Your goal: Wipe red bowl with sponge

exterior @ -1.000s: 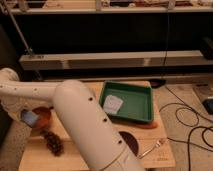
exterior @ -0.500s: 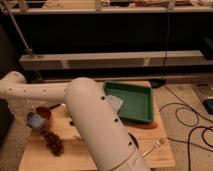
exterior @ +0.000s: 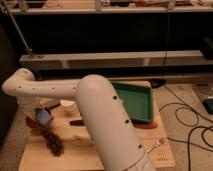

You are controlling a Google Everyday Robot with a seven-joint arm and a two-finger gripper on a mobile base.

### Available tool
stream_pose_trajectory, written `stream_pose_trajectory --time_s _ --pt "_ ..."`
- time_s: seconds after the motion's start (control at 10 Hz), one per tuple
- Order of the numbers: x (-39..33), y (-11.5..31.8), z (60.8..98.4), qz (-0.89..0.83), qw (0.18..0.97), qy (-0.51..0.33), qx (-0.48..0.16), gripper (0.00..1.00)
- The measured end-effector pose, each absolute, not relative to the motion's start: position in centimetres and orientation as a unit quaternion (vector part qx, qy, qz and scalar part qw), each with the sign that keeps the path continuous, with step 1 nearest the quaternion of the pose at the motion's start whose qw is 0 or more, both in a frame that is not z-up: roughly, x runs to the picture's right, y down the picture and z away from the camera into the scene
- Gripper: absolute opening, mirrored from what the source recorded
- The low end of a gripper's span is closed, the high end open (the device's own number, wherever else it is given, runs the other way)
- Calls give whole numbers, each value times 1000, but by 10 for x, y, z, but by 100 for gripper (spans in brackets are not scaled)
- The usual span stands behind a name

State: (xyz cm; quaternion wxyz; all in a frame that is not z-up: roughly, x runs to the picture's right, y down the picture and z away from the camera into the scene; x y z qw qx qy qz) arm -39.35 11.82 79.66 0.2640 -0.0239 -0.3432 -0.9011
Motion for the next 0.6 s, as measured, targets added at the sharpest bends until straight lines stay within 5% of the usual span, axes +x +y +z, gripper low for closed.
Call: stream_pose_trajectory --time_s 0.6 --pt "-439 98 823 -907 239 -347 -22 0"
